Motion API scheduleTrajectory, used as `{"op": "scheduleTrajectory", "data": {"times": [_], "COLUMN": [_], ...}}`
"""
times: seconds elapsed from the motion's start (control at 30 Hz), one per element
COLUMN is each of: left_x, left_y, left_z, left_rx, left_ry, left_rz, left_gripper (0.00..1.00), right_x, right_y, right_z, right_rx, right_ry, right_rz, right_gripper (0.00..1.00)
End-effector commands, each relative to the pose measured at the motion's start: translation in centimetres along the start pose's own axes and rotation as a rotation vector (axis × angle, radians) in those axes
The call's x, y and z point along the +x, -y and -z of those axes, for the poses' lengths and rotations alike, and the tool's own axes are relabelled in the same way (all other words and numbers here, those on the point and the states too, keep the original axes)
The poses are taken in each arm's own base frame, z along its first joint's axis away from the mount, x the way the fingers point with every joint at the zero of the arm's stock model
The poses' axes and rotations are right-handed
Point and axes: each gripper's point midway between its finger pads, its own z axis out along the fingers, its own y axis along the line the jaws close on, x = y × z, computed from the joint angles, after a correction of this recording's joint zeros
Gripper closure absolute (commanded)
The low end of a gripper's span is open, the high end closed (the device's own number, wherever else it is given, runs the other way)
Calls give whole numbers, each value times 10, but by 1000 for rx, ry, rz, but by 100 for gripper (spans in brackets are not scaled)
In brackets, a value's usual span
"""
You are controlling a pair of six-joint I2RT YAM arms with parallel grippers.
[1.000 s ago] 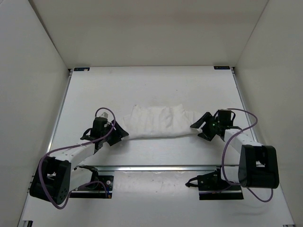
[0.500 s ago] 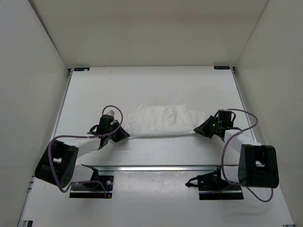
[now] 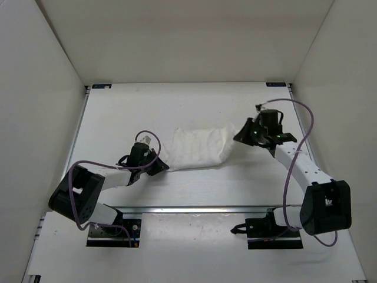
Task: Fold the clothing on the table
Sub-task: Fold the skirt
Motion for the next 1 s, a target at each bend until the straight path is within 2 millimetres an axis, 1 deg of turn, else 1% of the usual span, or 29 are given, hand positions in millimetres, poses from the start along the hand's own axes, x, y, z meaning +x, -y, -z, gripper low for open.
{"op": "scheduleTrajectory", "data": {"times": [0.0, 0.07, 0.1, 0.13, 0.17, 0.2, 0.23, 0.27, 0.3, 0.33, 0.37, 0.4, 0.43, 0.47, 0.5, 0.53, 0.57, 0.6, 0.63, 0.67, 0.73, 0.77, 0.8, 0.83, 0.87, 0.9, 0.93, 0.97], "left_x": [7, 6, 4, 3, 2, 0, 0, -3, -2, -4, -3, -4, -4, -4, -3, -5, -4, -2, -4, -1, -1, -1, -2, 2, 1, 0, 2, 4], "left_y": [-8, -8, -5, -6, -7, -5, -8, -6, -8, -7, -10, -9, -11, -11, -14, -12, -16, -13, -16, -16, -16, -13, -15, -16, -16, -15, -17, -20], "left_z": [-6, -7, -6, -7, -7, -6, -6, -5, -5, -5, -4, -4, -4, -3, -3, -2, -2, -2, -2, -2, -2, -2, -1, -1, -1, -1, 0, 0], "left_rx": [-42, -40, -33, -34, -36, -32, -35, -28, -35, -30, -39, -31, -35, -36, -39, -31, -37, -27, -36, -31, -33, -24, -24, -30, -26, -22, -24, -30], "left_ry": [-18, -10, -10, -2, 5, 11, 10, 19, 18, 26, 23, 26, 29, 29, 27, 34, 33, 26, 34, 24, 28, 26, 29, 20, 25, 30, 25, 19], "left_rz": [-6, 2, 5, 5, 8, 12, 8, 12, 16, 15, 19, 9, 16, 17, 19, 13, 16, 24, 35, 21, 14, 22, 20, 26, 29, 25, 21, 26], "left_gripper": [100, 100, 100, 100, 100, 100, 100, 100, 100, 100, 100, 100, 100, 100, 100, 100, 100, 100, 100, 100, 100, 100, 100, 100, 100, 100, 100, 100], "right_x": [-16, -10, -8, -1, 3, 14, 24, 31, 43, 56, 66, 79, 93, 100, 113, 124, 133, 141, 148, 156, 165, 176, 179, 182, 189, 193, 194, 193], "right_y": [-56, -105, -124, -133, -154, -169, -175, -189, -200, -199, -208, -216, -216, -218, -223, -223, -224, -226, -227, -224, -230, -233, -232, -237, -239, -238, -239, -245], "right_z": [-1, -1, -4, -11, -10, -16, -23, -23, -29, -41, -44, -46, -54, -57, -60, -66, -69, -70, -74, -80, -84, -88, -91, -91, -96, -99, -100, -97], "right_rx": [-93, -164, -174, -177, -215, -245, -273, -312, -338, -336, -351, -368, -366, -376, -386, -382, -392, -401, -402, -389, -409, -418, -414, -418, -424, -414, -407, -415], "right_ry": [31, 15, 14, 3, 7, -14, -47, -60, -93, -136, -159, -193, -231, -259, -281, -309, -333, -352, -369, -395, -426, -455, -468, -479, -502, -517, -524, -515], "right_rz": [214, 325, 373, 401, 427, 452, 452, 459, 469, 473, 481, 500, 512, 511, 526, 526, 531, 541, 549, 547, 555, 571, 581, 583, 605, 613, 625, 634], "right_gripper": [100, 100, 100, 100, 100, 100, 100, 100, 100, 99, 100, 100, 100, 99, 100, 100, 100, 100, 100, 100, 100, 100, 100, 100, 99, 96, 85, 73]}}
